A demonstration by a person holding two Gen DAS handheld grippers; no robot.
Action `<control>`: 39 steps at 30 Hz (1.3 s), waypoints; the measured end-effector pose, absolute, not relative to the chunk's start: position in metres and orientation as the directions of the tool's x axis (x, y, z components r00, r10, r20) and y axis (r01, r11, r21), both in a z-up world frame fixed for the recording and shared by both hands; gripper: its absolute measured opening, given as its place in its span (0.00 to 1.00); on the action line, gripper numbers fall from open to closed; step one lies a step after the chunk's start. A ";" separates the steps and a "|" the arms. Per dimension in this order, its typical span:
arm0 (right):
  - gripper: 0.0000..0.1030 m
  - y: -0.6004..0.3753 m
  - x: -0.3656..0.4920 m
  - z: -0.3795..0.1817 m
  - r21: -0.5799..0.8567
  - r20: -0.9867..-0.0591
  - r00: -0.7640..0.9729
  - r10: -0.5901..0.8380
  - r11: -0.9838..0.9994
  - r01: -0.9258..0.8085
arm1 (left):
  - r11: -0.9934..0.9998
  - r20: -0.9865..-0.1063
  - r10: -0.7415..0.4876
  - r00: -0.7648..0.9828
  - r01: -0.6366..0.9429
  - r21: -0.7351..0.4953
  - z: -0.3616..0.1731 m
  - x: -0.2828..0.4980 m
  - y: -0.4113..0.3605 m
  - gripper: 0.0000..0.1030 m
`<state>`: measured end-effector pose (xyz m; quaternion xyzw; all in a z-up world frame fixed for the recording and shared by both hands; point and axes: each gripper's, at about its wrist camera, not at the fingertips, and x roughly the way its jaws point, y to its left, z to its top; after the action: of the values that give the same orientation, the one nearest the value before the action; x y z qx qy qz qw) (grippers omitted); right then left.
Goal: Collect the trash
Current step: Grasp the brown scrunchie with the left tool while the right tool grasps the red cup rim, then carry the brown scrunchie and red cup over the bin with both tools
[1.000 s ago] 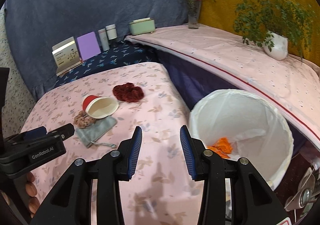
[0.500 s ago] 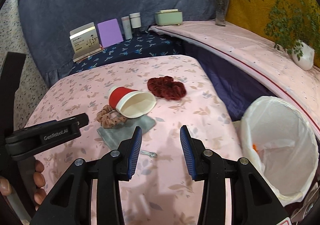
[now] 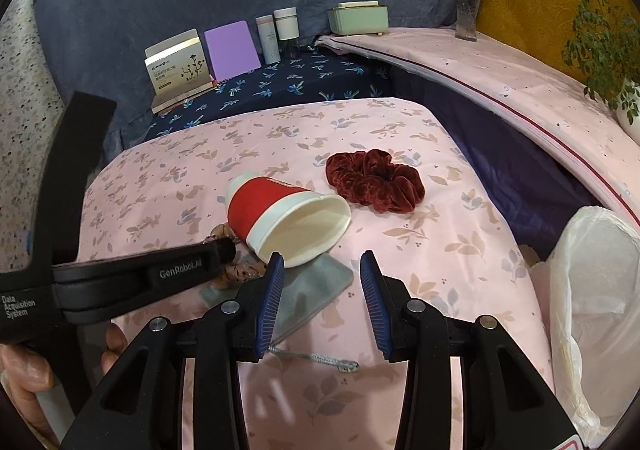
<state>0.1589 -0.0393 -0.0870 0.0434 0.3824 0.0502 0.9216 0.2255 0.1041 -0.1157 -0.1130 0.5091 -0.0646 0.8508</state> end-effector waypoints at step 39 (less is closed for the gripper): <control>0.03 -0.035 0.137 -0.054 0.139 -0.643 0.747 0.170 0.985 -0.104 | 0.978 -0.785 -0.200 0.587 0.070 -0.197 -0.049 0.172 0.087 0.13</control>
<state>0.1369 -0.0352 -0.0537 0.0470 0.3483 0.0735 0.9333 0.1722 0.0869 -0.0486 -0.0723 0.4481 -0.0761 0.8878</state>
